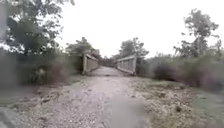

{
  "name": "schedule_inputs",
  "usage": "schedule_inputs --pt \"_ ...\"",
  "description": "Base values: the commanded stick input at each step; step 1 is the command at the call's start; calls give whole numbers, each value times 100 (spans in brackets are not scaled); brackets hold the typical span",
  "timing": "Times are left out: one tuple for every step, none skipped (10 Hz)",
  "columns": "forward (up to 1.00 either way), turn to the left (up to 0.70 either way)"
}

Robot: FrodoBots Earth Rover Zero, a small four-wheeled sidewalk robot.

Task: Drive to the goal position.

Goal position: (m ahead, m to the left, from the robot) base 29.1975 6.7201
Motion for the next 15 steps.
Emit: schedule_inputs --pt "70 0" --pt "70 0" --pt "70 0" --pt "70 0" --pt "70 0" --pt "70 0" --pt "70 0" --pt "70 0" --pt "70 0" --pt "70 0" --pt "70 0" --pt "70 0" --pt "70 0" --pt "70 0" --pt "70 0"
